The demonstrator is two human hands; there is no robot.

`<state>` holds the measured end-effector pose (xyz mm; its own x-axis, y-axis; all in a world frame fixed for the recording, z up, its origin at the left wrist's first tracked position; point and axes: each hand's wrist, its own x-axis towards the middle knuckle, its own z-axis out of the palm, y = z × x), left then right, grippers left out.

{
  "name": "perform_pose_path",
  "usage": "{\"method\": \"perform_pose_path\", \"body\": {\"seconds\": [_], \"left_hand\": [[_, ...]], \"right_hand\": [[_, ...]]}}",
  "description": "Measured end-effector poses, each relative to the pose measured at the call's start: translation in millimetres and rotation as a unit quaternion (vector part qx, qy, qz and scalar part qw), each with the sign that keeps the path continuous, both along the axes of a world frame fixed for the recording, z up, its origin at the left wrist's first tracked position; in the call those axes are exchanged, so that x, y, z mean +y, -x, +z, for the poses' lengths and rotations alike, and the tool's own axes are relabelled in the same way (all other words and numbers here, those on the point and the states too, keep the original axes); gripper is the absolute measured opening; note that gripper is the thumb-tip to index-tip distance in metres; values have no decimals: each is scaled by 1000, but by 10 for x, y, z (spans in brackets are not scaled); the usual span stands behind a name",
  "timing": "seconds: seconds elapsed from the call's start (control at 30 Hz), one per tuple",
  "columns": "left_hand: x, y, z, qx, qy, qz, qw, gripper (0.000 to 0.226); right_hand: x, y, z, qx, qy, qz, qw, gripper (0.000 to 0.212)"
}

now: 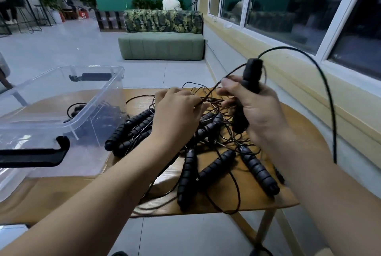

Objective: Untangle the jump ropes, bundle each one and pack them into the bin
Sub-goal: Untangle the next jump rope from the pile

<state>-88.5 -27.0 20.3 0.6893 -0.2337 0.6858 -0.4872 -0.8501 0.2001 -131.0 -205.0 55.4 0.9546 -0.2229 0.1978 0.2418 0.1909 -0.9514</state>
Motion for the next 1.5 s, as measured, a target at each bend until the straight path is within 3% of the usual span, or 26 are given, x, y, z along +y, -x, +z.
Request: {"method": "perform_pose_path", "body": {"seconds": [0.13,0.3,0.37,0.47,0.7,0.8,0.93,1.1,1.23,1.3,1.4,1.5], "left_hand": [[-76,114,93,-119,-25,-2,993,15],[-65,74,5,16,-82,-21,996,21],[-41,61,3,80,-61,-36,994,27],[0,36,52,112,-38,-8,993,43],[171,-113,1,156,-131,75,976,48],[143,-68,84,145,-56,-40,987,55],[16,9,70,246,63,-255,933,79],[-113,5,-16,265,211,-278,899,23],[-215,40,-66,291,299,-287,863,21],[-224,-11,-82,270,288,-247,885,13],[-167,-148,-120,185,199,-157,950,3],[-126,-243,-152,127,121,-102,979,7]], "right_hand": [[148,6,-109,-25,68,2,997,7],[121,-22,-174,-3,142,-16,990,9],[93,-50,-203,4,158,-21,987,8],[18,-91,-154,10,109,-46,993,8],[-190,-84,116,-6,-8,-86,996,14],[-129,-59,87,20,23,-47,998,15],[-66,-51,41,41,54,-32,997,21],[-21,-25,47,32,73,14,997,17],[-9,-14,54,21,63,-6,998,15],[-47,-25,70,12,51,-23,998,15],[-137,-48,108,-7,18,-53,998,12],[-197,-72,117,-26,-9,-74,997,12]]}}
